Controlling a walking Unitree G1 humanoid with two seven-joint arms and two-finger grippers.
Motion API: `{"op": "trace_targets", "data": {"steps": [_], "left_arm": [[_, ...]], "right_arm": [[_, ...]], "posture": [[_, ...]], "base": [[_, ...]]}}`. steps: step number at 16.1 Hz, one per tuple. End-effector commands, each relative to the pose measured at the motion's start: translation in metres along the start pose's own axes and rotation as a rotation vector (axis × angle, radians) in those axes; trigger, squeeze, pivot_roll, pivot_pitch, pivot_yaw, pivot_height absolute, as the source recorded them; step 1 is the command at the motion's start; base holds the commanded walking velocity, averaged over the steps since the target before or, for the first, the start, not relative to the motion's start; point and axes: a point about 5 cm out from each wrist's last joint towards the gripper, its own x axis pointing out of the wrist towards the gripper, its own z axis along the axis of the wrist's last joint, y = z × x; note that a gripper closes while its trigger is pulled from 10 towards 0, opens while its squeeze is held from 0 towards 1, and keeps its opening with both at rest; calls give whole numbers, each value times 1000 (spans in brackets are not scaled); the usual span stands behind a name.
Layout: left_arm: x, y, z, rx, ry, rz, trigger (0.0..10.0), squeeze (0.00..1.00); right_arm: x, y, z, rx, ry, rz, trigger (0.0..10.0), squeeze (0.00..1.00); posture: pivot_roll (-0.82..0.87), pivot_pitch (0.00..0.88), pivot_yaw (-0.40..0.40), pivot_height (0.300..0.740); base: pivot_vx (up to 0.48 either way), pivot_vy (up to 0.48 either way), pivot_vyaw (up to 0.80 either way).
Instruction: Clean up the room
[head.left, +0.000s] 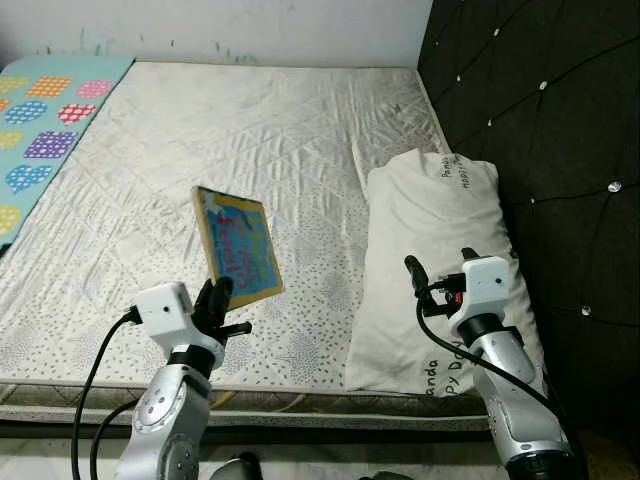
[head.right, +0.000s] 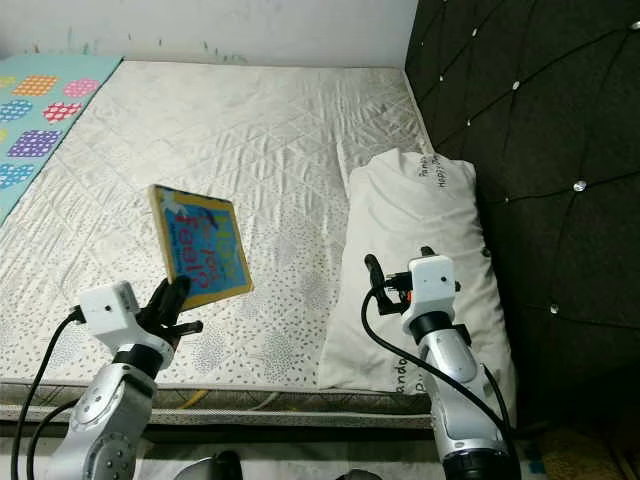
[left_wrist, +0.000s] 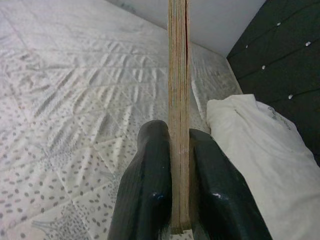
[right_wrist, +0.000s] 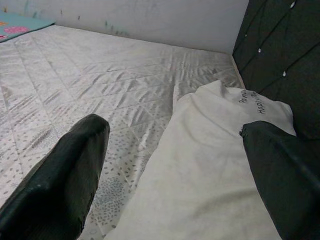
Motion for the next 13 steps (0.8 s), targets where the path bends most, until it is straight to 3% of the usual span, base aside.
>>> {"op": "trace_targets", "data": {"steps": [1, 6, 13], "left_arm": [[-1, -6, 7, -20, -30, -14, 10000, 0], [-4, -5, 7, -23, -26, -4, 10000, 0], [-3, -7, 7, -14, -23, -10, 10000, 0]], "right_arm": [[-1, 2, 2, 2, 0, 13, 10000, 0], [-3, 1, 1, 4, 15, 21, 10000, 0], [-4, 1, 2, 4, 22, 29, 10000, 0]], "posture": [[-127, 140, -27, 740], [-129, 161, -31, 740], [-133, 167, -30, 740]], "base": [[0, 0, 0], [0, 0, 0], [0, 457, 0]]}}
